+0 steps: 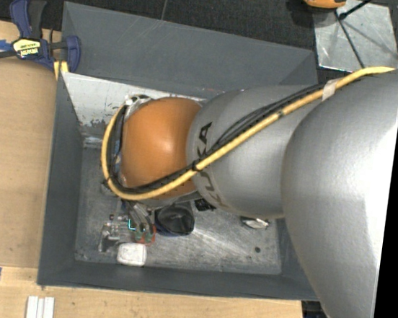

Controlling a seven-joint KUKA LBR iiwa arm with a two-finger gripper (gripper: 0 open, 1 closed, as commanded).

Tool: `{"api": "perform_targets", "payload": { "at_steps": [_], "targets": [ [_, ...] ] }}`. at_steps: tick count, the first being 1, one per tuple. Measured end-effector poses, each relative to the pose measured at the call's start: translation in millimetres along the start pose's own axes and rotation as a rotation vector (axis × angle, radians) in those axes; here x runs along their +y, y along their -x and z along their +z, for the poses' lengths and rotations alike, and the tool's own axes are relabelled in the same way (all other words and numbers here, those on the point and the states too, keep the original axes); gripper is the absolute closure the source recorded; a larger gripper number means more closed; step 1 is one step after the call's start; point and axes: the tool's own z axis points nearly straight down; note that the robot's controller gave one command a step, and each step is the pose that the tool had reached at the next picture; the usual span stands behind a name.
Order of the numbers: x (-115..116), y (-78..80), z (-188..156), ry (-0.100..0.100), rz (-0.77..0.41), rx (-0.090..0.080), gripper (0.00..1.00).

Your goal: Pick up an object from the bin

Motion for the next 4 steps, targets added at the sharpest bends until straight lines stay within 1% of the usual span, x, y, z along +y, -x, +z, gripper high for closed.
{"api": "perform_targets", "payload": {
  "at_steps": [1, 2, 3, 4],
  "targets": [
    [-88.8, 39.2, 42.9, 0.007, 0.140, -0.015, 0.00],
    [-87.5, 43.0, 38.8, 0.011, 0.141, -0.030, 1.00],
    [-79.7, 41.4, -82.6, 0.007, 0.112, -0.016, 1.00],
    [-80.5, 39.8, -77.5, 0.003, 0.113, -0.008, 0.00]
  ]
}}
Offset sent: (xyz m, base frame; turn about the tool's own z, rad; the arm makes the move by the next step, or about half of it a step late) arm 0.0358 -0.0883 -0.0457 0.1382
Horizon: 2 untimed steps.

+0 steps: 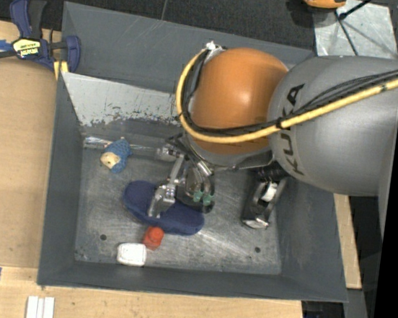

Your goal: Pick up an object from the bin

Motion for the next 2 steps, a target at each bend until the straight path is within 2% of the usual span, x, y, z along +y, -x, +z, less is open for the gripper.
{"api": "perform_targets", "payload": {
  "at_steps": [1, 2],
  "targets": [
    [0.2, 26.5, 139.4, 0.001, -0.165, 0.001, 0.00],
    [0.4, 27.0, 136.2, 0.002, -0.164, -0.003, 1.00]
  ]
}}
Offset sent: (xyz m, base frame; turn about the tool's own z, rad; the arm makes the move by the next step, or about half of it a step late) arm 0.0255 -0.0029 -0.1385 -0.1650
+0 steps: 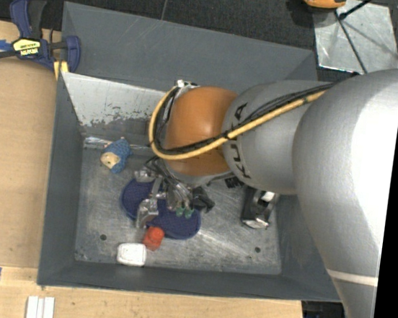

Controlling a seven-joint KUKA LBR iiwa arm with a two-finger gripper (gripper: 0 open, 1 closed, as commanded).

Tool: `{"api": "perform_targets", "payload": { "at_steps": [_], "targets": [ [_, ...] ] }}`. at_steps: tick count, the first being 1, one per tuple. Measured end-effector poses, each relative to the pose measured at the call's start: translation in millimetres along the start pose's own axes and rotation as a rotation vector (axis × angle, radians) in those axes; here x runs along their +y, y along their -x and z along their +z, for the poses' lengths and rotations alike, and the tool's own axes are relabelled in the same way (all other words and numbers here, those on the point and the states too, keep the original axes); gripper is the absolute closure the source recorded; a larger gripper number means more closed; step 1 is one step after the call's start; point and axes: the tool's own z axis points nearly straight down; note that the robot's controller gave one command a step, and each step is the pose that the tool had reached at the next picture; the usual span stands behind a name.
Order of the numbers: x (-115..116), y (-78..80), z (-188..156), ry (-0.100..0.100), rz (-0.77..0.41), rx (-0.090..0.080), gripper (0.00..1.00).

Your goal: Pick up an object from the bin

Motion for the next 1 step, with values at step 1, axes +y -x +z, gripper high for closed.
{"api": "perform_targets", "payload": {
  "at_steps": [1],
  "targets": [
    [17.6, -3.1, -125.1, 0.001, -0.002, -0.006, 1.00]
  ]
}}
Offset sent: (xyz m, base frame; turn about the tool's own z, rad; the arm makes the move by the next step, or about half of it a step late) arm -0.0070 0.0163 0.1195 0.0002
